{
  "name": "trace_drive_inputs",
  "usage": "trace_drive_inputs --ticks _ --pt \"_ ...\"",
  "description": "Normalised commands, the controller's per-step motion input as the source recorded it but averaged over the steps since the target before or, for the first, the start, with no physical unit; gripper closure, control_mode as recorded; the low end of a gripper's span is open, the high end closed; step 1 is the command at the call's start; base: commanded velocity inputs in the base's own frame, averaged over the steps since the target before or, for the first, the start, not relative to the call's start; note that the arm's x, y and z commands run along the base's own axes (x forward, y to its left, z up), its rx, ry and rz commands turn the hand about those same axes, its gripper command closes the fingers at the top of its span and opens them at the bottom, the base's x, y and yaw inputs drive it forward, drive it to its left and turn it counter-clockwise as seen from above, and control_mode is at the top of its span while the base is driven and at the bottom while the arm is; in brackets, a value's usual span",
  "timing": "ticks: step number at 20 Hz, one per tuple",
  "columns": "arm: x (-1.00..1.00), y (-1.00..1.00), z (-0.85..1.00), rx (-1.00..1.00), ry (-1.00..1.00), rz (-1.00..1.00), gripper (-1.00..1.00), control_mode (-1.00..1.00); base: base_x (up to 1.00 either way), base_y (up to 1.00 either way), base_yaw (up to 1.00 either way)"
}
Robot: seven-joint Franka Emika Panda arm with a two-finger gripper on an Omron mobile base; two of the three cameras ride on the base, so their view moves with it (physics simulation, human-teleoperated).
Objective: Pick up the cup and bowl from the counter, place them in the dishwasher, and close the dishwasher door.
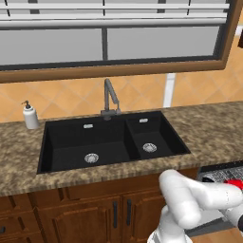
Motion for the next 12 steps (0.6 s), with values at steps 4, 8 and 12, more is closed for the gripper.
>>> trace_drive_inputs --ticks 4,8,12 --pt "0.98 -0.11 0.07 -0.01 -0.34 0.03 -1.00 -1.00 0.00 0.00 0.00" --pt "0.78 -0.28 0.00 -0.07 -0.08 0.00 -1.00 -1.00 0.00 0.00 0.00" --pt "0.71 -0.42 0.00 -0.01 0.00 0.00 -1.00 -1.00 0.00 0.00 0.00"
